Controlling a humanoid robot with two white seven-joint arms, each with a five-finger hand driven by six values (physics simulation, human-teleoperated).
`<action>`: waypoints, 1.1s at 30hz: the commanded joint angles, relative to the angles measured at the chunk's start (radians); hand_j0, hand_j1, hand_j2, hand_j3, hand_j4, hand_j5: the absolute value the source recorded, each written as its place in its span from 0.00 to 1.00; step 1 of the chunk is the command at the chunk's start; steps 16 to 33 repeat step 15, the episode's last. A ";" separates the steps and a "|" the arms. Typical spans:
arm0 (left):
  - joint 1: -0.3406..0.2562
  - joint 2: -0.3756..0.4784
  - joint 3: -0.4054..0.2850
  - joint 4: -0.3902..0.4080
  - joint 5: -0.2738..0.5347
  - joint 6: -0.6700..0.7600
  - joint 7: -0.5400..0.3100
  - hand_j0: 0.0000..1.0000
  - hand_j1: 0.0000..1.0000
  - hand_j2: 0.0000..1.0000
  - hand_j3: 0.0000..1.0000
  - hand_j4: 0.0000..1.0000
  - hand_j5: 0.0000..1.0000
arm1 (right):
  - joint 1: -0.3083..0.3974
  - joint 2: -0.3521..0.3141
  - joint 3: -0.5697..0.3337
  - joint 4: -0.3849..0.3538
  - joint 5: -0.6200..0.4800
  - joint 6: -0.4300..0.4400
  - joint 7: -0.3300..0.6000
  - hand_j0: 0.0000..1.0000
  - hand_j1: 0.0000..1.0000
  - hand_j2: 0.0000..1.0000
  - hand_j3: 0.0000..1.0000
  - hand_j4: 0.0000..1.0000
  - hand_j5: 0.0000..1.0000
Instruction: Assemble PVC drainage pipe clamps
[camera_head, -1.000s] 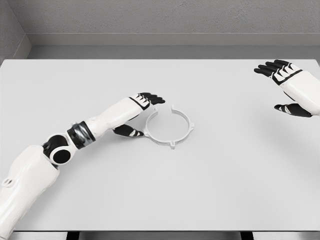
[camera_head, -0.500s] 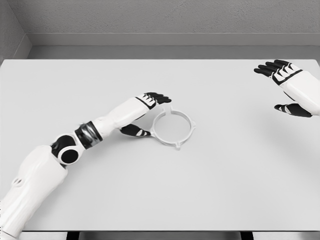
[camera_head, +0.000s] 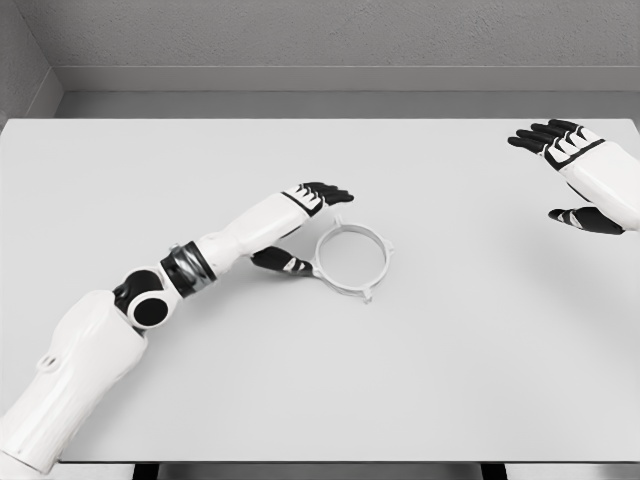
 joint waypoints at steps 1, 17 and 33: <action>-0.003 0.007 0.004 0.020 0.011 0.000 0.001 1.00 1.00 1.00 1.00 1.00 1.00 | 0.000 -0.001 0.000 0.000 -0.006 0.001 -0.001 1.00 1.00 1.00 1.00 1.00 1.00; -0.022 0.422 0.165 0.075 0.060 0.000 0.007 1.00 1.00 1.00 1.00 1.00 1.00 | 0.000 -0.001 0.000 0.000 -0.008 0.001 -0.001 1.00 1.00 1.00 1.00 1.00 1.00; -0.022 0.422 0.165 0.075 0.060 0.000 0.007 1.00 1.00 1.00 1.00 1.00 1.00 | 0.000 -0.001 0.000 0.000 -0.008 0.001 -0.001 1.00 1.00 1.00 1.00 1.00 1.00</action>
